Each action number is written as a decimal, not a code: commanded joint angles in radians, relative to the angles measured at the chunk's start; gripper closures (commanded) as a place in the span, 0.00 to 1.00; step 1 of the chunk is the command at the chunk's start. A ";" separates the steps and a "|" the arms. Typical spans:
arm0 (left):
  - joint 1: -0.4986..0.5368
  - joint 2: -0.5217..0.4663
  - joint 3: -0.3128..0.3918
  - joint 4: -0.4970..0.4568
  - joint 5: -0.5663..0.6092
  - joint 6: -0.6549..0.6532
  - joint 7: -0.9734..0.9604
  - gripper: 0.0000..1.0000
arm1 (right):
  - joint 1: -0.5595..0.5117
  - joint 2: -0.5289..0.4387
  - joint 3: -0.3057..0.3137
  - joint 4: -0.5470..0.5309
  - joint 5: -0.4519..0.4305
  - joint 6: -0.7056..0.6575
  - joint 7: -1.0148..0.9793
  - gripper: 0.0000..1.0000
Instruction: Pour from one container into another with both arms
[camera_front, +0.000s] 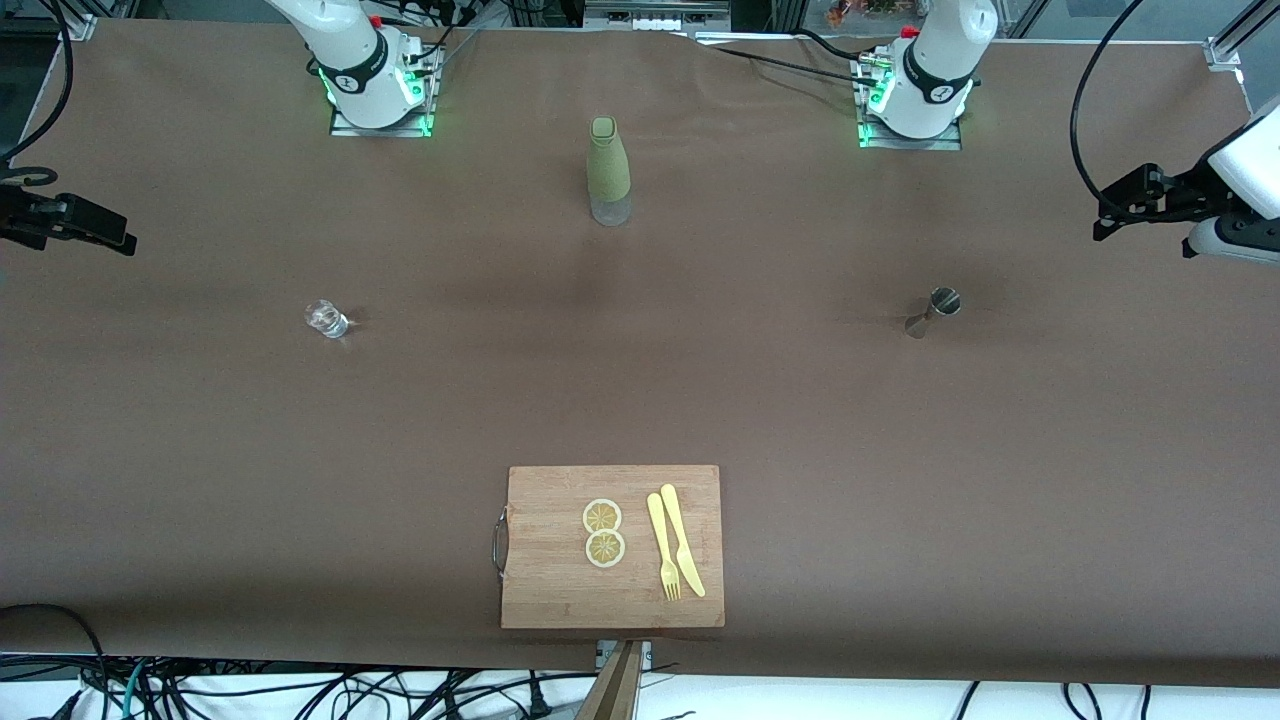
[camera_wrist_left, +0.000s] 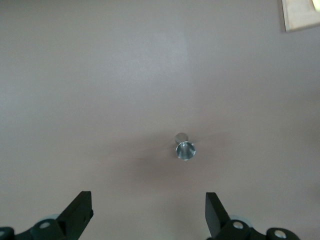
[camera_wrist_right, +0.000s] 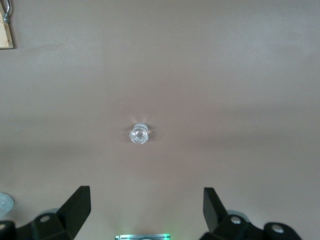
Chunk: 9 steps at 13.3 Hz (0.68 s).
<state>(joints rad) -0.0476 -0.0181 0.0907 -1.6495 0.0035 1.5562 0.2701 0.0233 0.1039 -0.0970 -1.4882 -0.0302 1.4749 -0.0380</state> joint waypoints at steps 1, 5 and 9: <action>0.048 0.033 0.004 -0.006 -0.029 -0.004 0.147 0.00 | -0.009 0.005 0.020 -0.006 -0.005 0.009 0.012 0.00; 0.119 0.085 0.004 -0.010 -0.107 0.019 0.332 0.00 | -0.013 0.017 0.019 -0.017 -0.005 -0.031 -0.005 0.00; 0.176 0.170 0.004 -0.046 -0.196 0.097 0.588 0.00 | -0.014 0.046 0.014 -0.029 -0.020 -0.087 -0.107 0.00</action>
<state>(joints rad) 0.1015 0.1107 0.0971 -1.6875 -0.1347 1.6248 0.7301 0.0190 0.1435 -0.0884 -1.5094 -0.0351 1.4043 -0.0773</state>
